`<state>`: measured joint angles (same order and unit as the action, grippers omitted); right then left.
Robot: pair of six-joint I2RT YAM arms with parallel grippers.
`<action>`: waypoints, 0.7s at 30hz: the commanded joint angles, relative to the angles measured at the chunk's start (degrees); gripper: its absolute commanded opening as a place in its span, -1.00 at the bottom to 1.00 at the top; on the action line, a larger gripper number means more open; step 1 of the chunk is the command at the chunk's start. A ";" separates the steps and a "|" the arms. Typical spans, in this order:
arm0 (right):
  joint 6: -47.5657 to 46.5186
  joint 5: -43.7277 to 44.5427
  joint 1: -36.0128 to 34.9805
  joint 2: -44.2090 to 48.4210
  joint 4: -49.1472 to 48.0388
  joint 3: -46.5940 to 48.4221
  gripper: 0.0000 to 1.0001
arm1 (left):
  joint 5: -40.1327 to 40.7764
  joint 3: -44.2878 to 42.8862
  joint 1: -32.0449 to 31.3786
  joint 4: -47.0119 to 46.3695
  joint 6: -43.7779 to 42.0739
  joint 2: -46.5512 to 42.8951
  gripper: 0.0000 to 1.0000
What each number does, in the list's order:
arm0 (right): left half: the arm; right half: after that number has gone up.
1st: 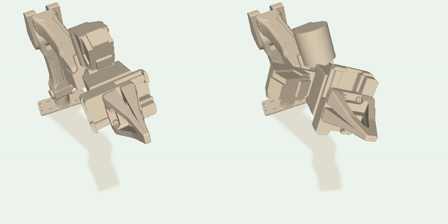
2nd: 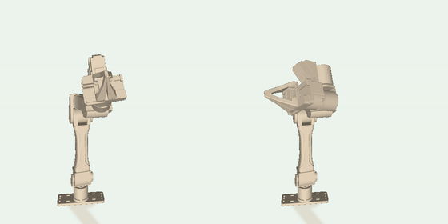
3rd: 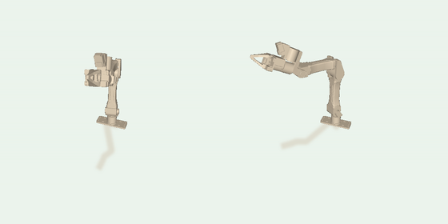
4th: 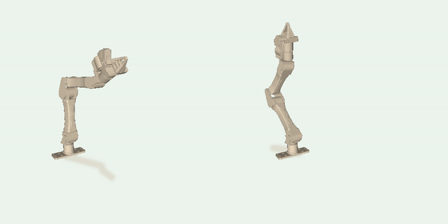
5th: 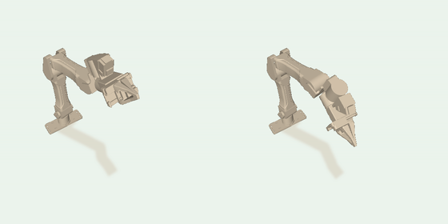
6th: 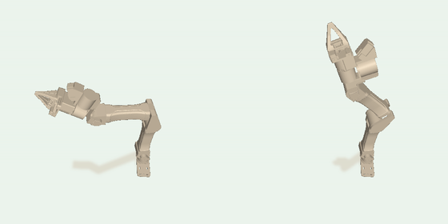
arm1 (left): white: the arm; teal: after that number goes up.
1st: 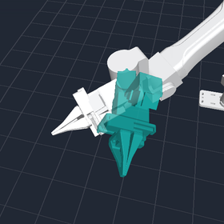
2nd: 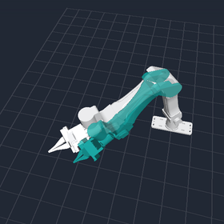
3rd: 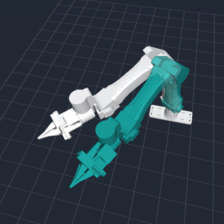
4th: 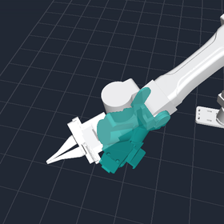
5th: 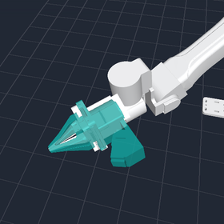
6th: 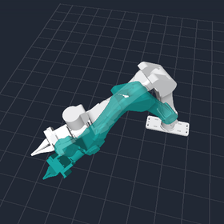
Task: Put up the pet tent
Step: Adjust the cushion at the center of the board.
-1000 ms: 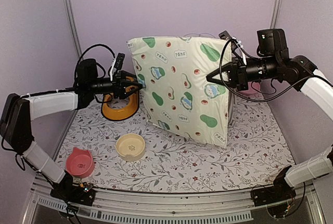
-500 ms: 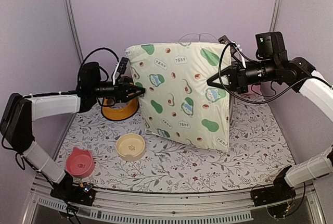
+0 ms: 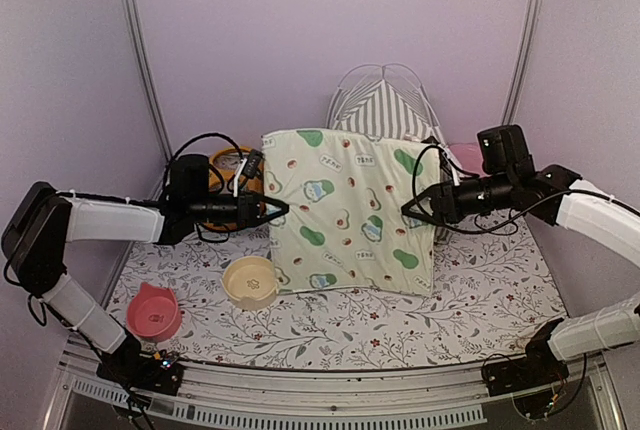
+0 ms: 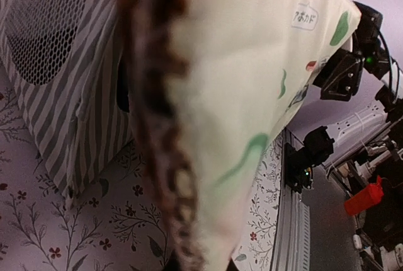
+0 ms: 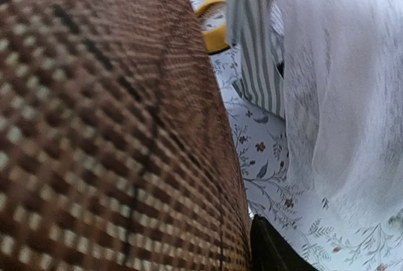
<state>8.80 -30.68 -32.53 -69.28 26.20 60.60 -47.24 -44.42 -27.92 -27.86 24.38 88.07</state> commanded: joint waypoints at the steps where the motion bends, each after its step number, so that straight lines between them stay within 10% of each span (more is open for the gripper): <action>1: 9.43 5.62 -0.07 4.92 -11.73 -11.91 0.16 | 9.76 1.56 -2.94 3.47 5.62 -1.12 -1.00; 21: 25.31 16.95 -0.10 13.65 -42.58 -37.47 0.41 | 17.10 1.15 -5.97 11.64 3.12 -3.02 -1.00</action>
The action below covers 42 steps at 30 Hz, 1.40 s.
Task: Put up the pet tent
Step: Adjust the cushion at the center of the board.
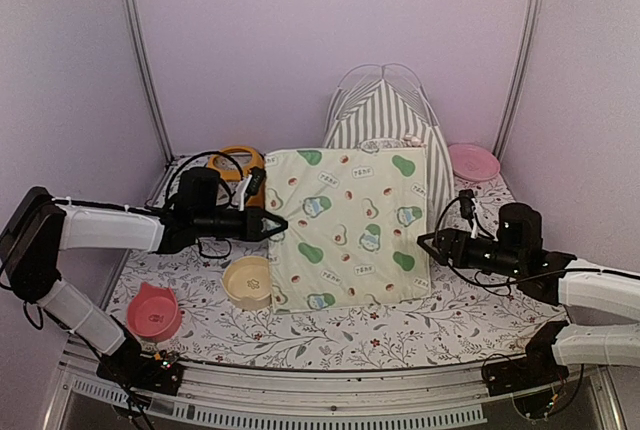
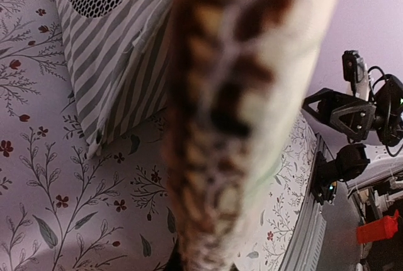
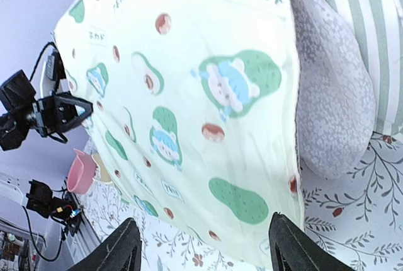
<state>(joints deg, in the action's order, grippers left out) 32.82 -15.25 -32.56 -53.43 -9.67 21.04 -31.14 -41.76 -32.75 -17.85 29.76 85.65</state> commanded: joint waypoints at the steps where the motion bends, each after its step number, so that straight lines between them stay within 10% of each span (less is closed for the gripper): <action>1: 0.76 1.83 -0.06 -3.55 -6.47 2.93 0.41 | 0.99 -1.69 -1.22 1.78 -2.51 -0.41 -1.00; 17: -4.63 -3.89 3.97 -19.01 -10.86 8.98 0.62 | 1.51 -2.81 -1.52 3.25 -3.87 0.82 -1.00; 21: -4.20 -6.36 3.98 -21.08 -12.47 10.86 0.32 | 1.05 -2.72 -1.88 2.66 -3.59 1.10 -1.00; 27: -2.97 -8.38 3.86 -18.27 -10.14 13.23 -0.99 | 1.61 -3.62 -3.91 1.97 -2.36 1.09 -1.00; 42: -2.62 4.76 -18.07 -10.62 0.46 17.44 -1.00 | 13.39 -9.88 -17.90 0.51 12.70 5.91 -1.00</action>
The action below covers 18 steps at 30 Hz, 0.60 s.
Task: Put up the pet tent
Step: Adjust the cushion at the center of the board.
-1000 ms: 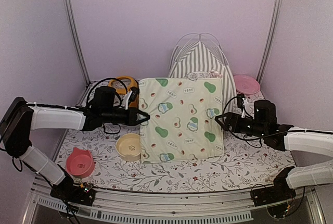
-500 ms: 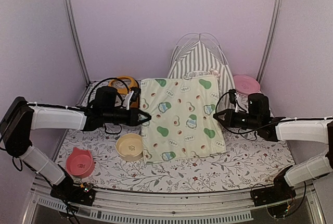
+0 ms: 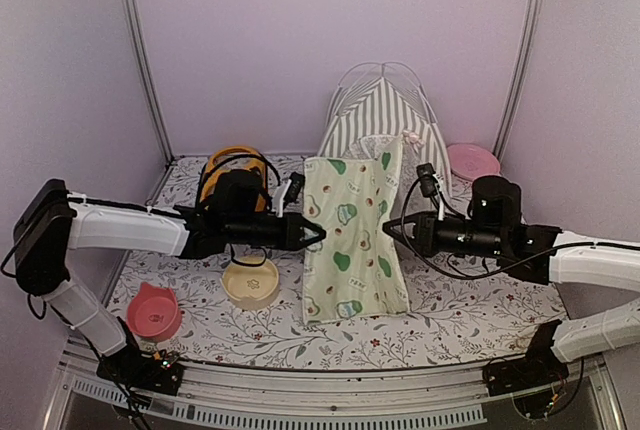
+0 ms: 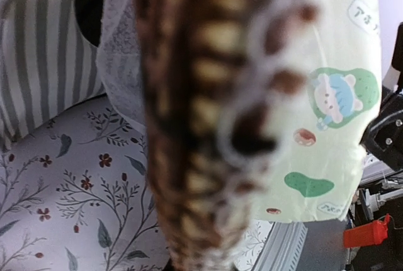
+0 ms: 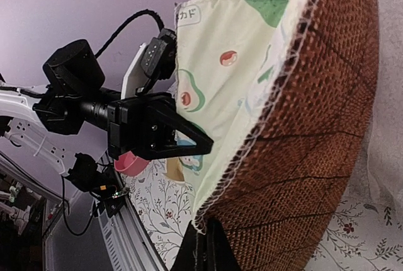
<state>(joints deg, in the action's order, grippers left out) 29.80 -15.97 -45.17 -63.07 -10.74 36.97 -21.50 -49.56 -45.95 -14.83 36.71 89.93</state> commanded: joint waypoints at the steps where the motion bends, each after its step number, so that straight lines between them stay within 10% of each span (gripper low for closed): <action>1: 0.52 6.93 -7.03 -1.84 1.82 1.87 -1.00 | 4.95 -2.24 -5.74 -3.33 7.11 2.02 -1.00; 18: 5.91 24.94 -23.29 -16.57 12.76 6.06 -1.00 | 17.54 -0.44 -15.48 -13.61 30.76 8.43 -1.00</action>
<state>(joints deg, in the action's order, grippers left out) 32.71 4.08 -65.76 -77.58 -4.78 40.60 -8.21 -49.28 -59.42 -23.07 62.08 97.32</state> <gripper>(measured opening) 0.017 0.025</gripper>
